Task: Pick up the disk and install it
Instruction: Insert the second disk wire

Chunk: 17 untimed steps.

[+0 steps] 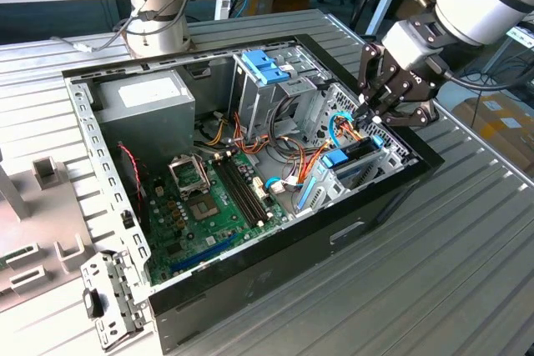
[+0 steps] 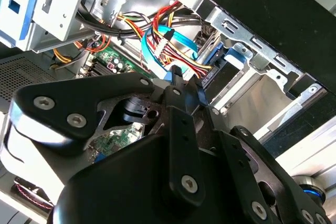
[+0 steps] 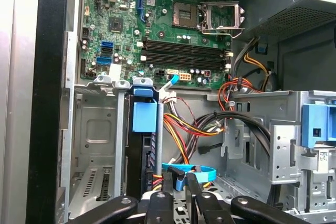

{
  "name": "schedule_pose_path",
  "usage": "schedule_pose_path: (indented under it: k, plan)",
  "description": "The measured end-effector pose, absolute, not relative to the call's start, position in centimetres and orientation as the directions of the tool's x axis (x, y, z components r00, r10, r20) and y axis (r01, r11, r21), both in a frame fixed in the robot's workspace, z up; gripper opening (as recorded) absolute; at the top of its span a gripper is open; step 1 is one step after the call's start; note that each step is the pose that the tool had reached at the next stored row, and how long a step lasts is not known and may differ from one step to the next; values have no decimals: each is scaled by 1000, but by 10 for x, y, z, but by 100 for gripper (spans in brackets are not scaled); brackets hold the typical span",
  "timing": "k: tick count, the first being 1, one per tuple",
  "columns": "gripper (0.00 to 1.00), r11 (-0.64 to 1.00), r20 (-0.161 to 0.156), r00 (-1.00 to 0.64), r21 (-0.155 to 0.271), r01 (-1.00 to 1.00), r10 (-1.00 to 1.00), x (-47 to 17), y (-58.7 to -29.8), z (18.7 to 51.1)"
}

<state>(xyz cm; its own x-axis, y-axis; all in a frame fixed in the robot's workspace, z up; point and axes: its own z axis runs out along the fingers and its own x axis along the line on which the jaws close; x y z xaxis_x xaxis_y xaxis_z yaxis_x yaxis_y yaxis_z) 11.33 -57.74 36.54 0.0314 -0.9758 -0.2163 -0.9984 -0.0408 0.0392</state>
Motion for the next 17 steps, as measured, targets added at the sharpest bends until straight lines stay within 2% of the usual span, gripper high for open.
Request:
schedule_pose_path:
  k: [9, 10, 11, 17]
  plan:
    - [24, -41, -216, 31, 39, -998, -976, 113, -578, 355]
    - [23, -41, -216, 31, 39, -998, -976, 113, -578, 355]
    - [16, -41, -216, 31, 39, -998, -976, 113, -578, 355]
    - [16, -41, -216, 31, 39, -998, -976, 113, -578, 355]
